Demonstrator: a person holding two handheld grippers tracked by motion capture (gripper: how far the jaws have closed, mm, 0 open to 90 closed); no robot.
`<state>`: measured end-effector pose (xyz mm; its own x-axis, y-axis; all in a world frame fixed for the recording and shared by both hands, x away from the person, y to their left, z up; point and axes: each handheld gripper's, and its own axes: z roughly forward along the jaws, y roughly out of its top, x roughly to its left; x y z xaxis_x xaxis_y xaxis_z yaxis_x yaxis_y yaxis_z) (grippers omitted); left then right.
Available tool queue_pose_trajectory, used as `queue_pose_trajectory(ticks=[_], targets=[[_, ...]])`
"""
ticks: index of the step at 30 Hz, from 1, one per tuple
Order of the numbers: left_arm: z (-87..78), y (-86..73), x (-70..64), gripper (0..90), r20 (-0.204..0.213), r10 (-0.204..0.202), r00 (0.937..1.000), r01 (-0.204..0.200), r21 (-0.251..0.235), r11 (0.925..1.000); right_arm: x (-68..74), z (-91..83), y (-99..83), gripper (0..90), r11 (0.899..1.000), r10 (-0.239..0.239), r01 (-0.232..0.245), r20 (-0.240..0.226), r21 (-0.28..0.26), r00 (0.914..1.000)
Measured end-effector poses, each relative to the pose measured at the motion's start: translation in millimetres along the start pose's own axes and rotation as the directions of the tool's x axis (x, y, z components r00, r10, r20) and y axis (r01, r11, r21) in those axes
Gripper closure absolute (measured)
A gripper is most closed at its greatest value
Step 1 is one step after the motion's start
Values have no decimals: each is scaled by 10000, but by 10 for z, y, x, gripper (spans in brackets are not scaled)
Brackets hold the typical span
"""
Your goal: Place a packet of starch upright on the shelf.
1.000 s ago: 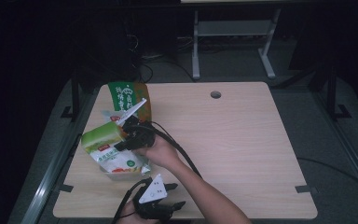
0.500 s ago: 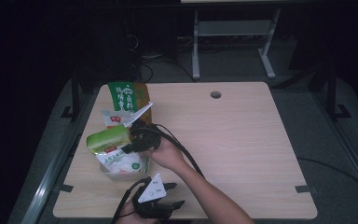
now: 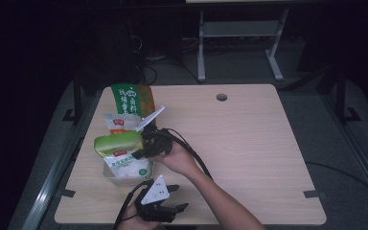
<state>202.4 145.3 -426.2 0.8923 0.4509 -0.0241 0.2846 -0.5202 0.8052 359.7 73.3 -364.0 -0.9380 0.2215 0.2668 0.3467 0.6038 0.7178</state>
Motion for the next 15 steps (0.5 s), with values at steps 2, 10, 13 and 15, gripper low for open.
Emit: queue_pose_trajectory(ticks=[2,10,13,15], targets=[[1,2,14,373,-17,-71,10000,71,-5,10000,-12,-58,-12,690,9998,114,-114,-24,-141,9999],[-4,3,48,346,-117,-144,9998,145,70,9999,-74,-458,-165,522,9966,504,-492,172,-663,9986],[-8,-2,55,343,-135,-103,9999,105,121,9999,-108,-614,-277,497,9938,783,-754,327,-817,9964],[-12,0,64,339,-158,-125,9998,126,98,9999,-134,-712,-360,488,9918,923,-877,460,-931,9947]])
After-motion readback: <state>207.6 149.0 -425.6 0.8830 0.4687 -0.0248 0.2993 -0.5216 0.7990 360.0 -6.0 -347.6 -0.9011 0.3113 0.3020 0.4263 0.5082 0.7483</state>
